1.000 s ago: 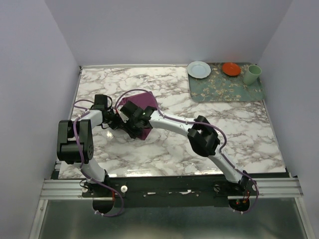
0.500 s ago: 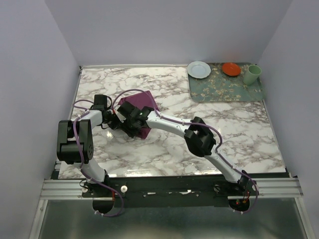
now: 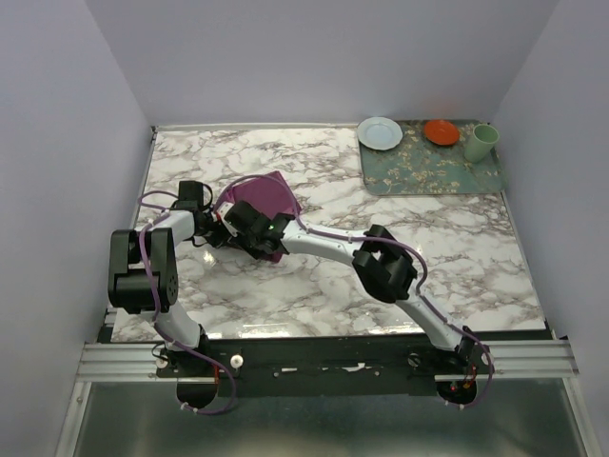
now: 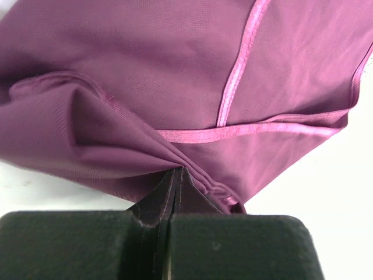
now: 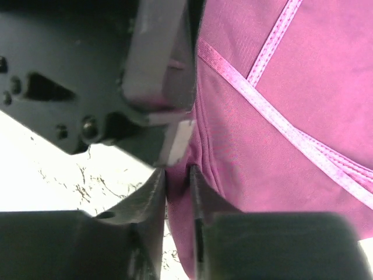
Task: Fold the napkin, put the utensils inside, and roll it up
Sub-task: Roll the napkin with the utensil
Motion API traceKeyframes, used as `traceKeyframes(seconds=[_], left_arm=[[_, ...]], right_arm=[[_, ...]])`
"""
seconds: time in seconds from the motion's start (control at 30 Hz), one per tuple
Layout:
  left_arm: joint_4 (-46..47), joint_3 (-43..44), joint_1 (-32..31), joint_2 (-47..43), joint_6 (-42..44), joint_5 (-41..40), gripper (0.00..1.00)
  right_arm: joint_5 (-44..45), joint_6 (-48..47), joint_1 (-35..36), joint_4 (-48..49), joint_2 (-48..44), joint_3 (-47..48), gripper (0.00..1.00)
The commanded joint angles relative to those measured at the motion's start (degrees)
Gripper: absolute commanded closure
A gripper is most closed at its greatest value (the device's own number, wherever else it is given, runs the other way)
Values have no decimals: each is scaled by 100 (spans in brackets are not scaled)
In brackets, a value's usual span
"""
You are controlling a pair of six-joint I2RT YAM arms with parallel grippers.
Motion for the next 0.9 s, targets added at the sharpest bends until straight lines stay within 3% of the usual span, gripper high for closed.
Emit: traceKeyframes(seconds=[0.0,0.1,0.3,0.43,0.53,0.87], left_arm=[[-365,-196,64,311,258,-465,100],[-207,-249,117,294,267,-246,100],[31,-197,152,189,231,81,100],[-30,-30,231,-75,179,98,89],[-31,14,292,-321,108,72,77],[-398,-73,407,-1244,223,-393,55]], right_arm=[[138,-76,7,-763,834,-440,89],[93,-94,60,-842,870,-343,99],[-599,90,69,-1036,738,-325,99],[-1863,485,-10,-1036,633,-316,99],[-2383,669,-98,-1027,668,-220,99],[-3993,1338,-643,-746,720,-281,100]])
